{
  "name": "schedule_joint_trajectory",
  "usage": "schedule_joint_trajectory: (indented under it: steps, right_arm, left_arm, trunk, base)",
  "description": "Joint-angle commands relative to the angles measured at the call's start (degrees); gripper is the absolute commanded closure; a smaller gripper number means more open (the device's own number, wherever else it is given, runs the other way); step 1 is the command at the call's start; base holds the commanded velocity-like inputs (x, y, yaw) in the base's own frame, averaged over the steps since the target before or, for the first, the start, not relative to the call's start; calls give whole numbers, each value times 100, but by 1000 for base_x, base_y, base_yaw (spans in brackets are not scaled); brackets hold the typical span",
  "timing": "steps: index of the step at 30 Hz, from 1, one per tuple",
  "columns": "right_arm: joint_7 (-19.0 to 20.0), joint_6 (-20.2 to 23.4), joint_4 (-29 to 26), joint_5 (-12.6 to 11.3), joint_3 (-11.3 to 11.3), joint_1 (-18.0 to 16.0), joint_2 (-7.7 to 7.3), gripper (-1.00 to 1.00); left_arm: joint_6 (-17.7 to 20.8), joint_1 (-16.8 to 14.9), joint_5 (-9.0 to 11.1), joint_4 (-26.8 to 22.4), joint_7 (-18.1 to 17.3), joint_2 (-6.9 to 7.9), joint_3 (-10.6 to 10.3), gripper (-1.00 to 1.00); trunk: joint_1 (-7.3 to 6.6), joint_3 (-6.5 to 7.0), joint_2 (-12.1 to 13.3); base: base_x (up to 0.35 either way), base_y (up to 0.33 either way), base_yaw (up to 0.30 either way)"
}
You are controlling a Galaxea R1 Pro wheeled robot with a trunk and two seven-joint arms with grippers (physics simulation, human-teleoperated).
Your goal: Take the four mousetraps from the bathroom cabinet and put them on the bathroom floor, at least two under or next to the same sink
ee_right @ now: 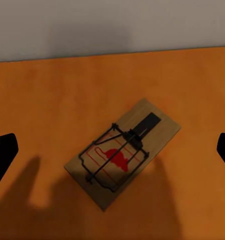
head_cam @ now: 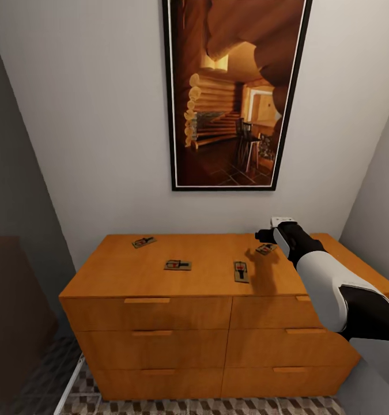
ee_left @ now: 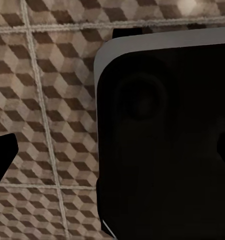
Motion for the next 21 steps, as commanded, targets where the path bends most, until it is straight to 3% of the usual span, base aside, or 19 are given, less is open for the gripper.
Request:
schedule_joint_trajectory:
  steps: [1,21]
  right_arm:
    - [13,27,-8,58,-44,-3,2,-100]
    - [13,27,-8,58,-44,-1,-3,-100]
  left_arm:
    - [-31,-10,3,22,13,-1,-19,-100]
    - [-32,-10,-3,21,13,-1,-19,-100]
  trunk:
    - [0,-15,-4]
    - [0,-198,-4]
  base:
    - [0,0,0]
    - [0,0,0]
